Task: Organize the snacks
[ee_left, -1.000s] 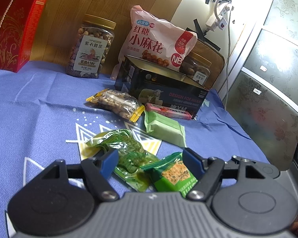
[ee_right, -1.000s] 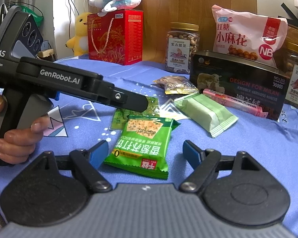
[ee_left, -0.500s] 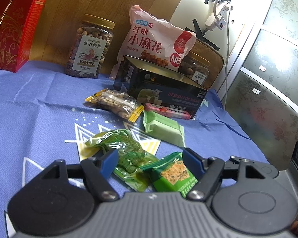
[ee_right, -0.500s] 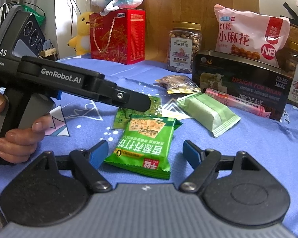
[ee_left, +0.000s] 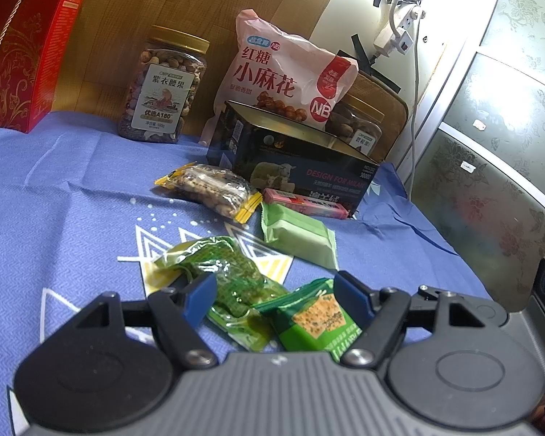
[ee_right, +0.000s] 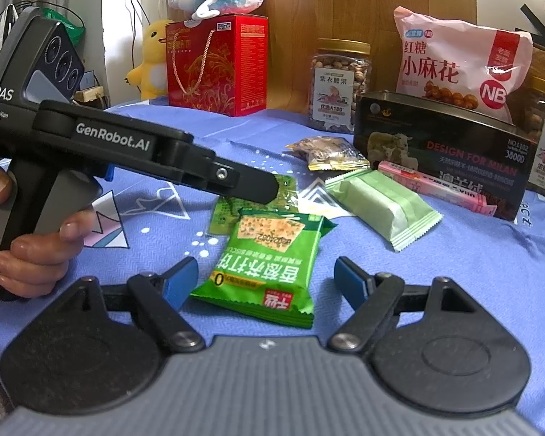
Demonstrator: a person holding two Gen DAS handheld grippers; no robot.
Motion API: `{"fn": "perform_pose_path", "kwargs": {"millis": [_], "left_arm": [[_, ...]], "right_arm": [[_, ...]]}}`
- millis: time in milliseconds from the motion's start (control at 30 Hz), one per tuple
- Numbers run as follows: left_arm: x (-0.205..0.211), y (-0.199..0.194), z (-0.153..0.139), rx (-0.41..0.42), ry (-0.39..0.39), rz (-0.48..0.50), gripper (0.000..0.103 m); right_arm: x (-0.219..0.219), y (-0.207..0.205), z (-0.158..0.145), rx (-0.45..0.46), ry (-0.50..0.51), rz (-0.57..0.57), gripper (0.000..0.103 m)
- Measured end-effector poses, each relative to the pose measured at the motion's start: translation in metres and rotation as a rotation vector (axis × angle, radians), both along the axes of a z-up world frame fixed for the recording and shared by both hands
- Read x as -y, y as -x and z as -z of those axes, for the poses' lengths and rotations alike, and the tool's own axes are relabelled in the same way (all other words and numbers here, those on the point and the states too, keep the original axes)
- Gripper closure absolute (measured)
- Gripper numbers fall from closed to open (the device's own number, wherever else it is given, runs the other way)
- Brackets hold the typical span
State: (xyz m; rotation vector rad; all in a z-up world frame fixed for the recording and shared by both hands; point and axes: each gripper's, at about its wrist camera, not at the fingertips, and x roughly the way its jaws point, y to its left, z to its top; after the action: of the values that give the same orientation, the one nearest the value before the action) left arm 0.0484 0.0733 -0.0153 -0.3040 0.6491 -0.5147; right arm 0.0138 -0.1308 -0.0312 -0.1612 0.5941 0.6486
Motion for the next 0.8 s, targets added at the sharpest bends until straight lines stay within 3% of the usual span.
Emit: {"fn": "perform_pose_path", "kwargs": {"millis": [800], "left_arm": [[0.0027,0.0013,-0.0001,0.002,0.000,0.003,0.030]], "right_arm": [[-0.0008,0.0003,-0.0002,-0.001,0.002,0.001,0.020]]}}
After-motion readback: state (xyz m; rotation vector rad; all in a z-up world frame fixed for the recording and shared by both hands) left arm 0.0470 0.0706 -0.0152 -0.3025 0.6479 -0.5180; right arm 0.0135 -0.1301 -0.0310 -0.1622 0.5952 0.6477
